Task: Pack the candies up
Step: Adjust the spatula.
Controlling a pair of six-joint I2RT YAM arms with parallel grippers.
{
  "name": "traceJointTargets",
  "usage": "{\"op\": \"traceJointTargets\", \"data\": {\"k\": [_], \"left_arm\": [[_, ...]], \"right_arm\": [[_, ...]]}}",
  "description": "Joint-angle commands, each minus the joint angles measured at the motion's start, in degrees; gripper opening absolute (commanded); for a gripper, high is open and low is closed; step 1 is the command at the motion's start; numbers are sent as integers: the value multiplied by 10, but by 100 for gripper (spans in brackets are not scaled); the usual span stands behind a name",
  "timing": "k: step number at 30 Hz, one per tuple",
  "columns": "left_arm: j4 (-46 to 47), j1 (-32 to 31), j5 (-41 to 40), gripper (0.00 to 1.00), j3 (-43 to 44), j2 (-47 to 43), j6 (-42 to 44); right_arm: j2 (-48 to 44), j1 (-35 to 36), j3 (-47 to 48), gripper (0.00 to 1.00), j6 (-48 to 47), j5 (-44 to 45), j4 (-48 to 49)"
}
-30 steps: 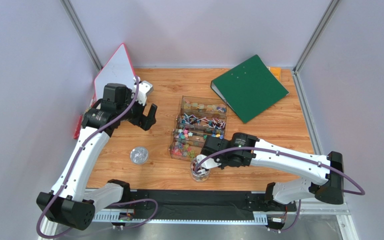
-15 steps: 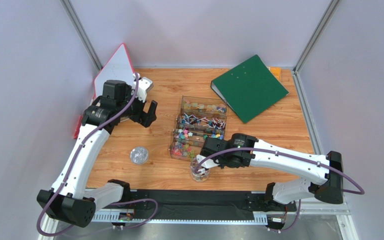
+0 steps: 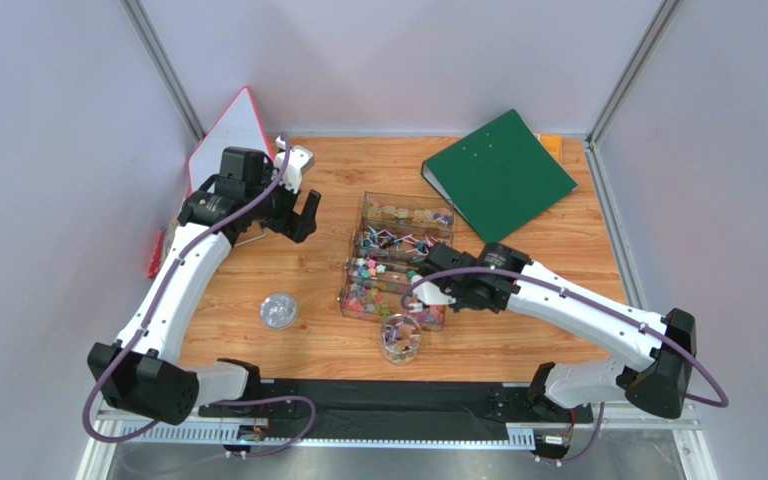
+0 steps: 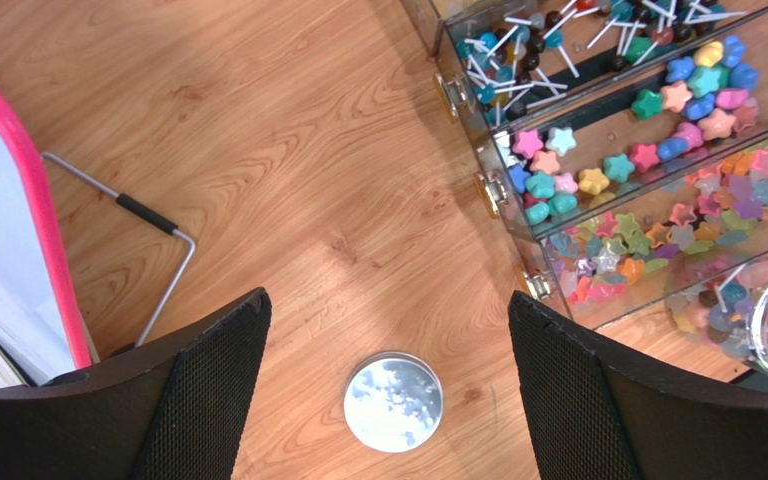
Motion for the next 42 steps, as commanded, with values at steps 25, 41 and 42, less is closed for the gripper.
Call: {"op": "traceJointTargets", "data": {"k": [25, 41, 42], "left_arm": [[20, -83, 298, 0, 208, 242, -102], [18, -127, 275, 0, 252, 338, -102], [18, -128, 276, 0, 253, 342, -102]], "right_arm": [[272, -186, 423, 0, 37, -239, -64], [207, -174, 489, 0, 49, -340, -11], [198, -174, 485, 0, 55, -349, -7]]}}
